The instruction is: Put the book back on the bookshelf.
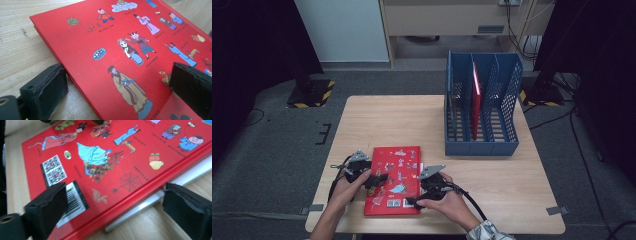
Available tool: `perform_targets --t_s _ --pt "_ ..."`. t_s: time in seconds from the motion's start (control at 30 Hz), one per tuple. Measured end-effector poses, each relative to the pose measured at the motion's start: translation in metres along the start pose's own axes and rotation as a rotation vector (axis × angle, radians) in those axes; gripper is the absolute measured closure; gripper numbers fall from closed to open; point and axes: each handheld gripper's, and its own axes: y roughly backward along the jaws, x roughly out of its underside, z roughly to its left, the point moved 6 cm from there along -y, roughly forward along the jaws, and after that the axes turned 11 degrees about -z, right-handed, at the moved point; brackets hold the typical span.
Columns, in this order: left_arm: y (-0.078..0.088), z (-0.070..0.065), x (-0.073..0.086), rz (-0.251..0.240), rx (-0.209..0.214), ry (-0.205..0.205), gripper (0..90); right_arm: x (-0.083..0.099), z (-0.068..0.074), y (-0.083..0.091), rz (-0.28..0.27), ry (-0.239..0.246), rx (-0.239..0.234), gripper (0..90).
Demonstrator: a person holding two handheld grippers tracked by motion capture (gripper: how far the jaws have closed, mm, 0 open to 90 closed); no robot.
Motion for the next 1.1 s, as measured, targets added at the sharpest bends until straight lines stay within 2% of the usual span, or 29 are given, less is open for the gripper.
perform_targets --t_s 0.07,0.37,0.77,0.93,1.1 --pt "0.001 0.000 -0.002 -0.009 -0.002 0.004 6.3 -0.001 -0.002 -0.002 0.006 -0.006 0.000 2.8" --pt "0.000 -0.004 -0.002 0.001 0.015 -0.009 7.5 -0.001 -0.010 -0.006 -0.001 -0.056 -0.005 0.2" --pt "-0.001 -0.005 -0.004 0.027 -0.003 -0.003 7.9 -0.004 -0.020 -0.008 -0.015 -0.073 0.002 1.1" --pt "-0.001 -0.005 -0.005 0.023 -0.003 0.000 8.3 -0.005 -0.026 -0.003 -0.024 -0.053 0.031 2.5" --pt "-0.001 -0.006 -0.005 0.023 0.001 -0.005 8.3 -0.004 -0.028 -0.005 -0.025 -0.088 0.019 1.9"
